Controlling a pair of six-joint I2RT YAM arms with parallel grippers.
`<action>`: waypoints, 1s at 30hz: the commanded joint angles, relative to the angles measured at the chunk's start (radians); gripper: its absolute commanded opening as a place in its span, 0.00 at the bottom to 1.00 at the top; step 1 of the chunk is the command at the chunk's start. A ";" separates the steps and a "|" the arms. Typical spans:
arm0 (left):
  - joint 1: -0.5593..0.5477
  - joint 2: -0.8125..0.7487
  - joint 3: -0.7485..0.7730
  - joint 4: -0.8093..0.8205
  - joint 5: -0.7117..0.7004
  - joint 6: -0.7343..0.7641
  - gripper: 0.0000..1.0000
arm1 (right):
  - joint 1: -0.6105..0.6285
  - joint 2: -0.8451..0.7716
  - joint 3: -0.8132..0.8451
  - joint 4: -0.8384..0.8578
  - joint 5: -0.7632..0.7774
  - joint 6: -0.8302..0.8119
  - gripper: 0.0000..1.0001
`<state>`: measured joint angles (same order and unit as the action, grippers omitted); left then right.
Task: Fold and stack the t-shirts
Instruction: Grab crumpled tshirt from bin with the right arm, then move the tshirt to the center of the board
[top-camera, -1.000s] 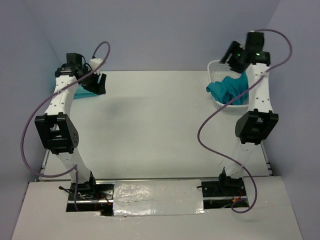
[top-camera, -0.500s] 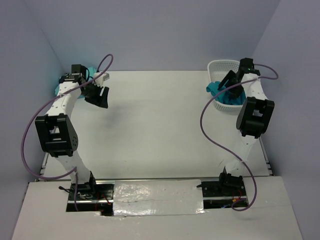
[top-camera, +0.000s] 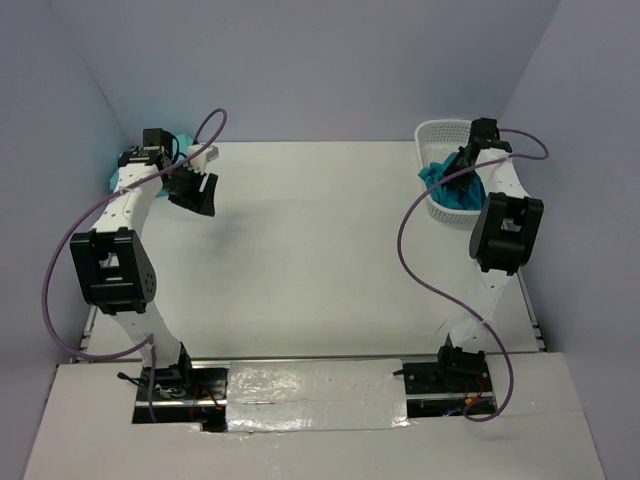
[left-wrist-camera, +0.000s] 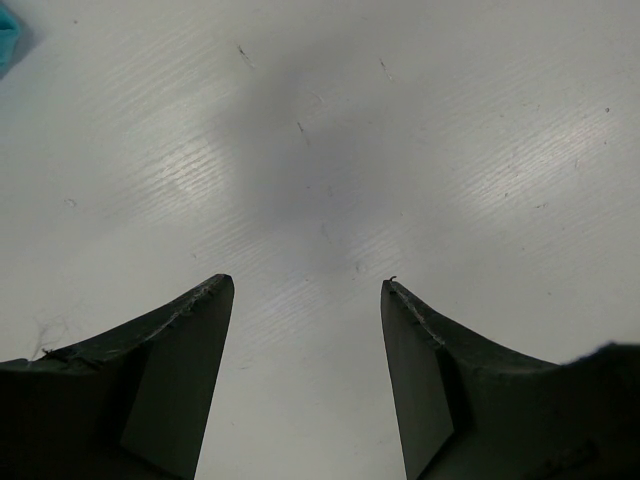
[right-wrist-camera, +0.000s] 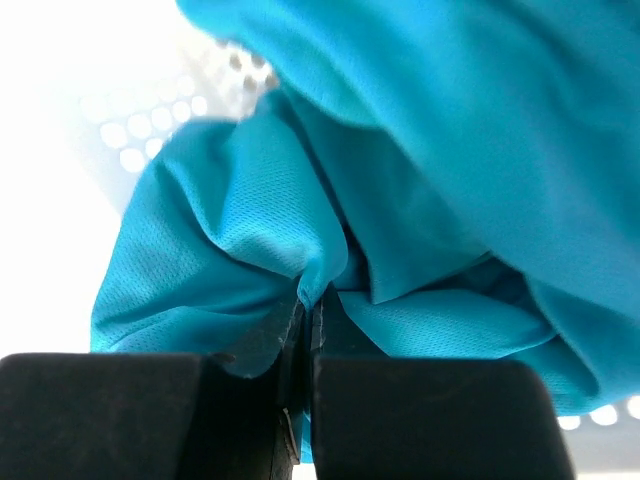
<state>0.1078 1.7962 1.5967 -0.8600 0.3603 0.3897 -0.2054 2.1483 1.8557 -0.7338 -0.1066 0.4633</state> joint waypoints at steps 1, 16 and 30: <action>0.003 -0.052 -0.009 0.009 0.009 0.014 0.73 | 0.001 -0.093 0.083 0.033 0.102 -0.021 0.00; 0.029 -0.089 0.014 0.026 0.054 -0.025 0.73 | 0.418 -0.698 0.320 0.279 -0.044 -0.406 0.00; 0.248 -0.166 0.062 0.073 -0.058 -0.120 0.75 | 0.617 -0.702 -0.245 0.518 -0.286 -0.097 0.01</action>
<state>0.3012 1.6844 1.6070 -0.8200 0.3317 0.3088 0.3977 1.2461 1.7382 -0.1360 -0.3904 0.2886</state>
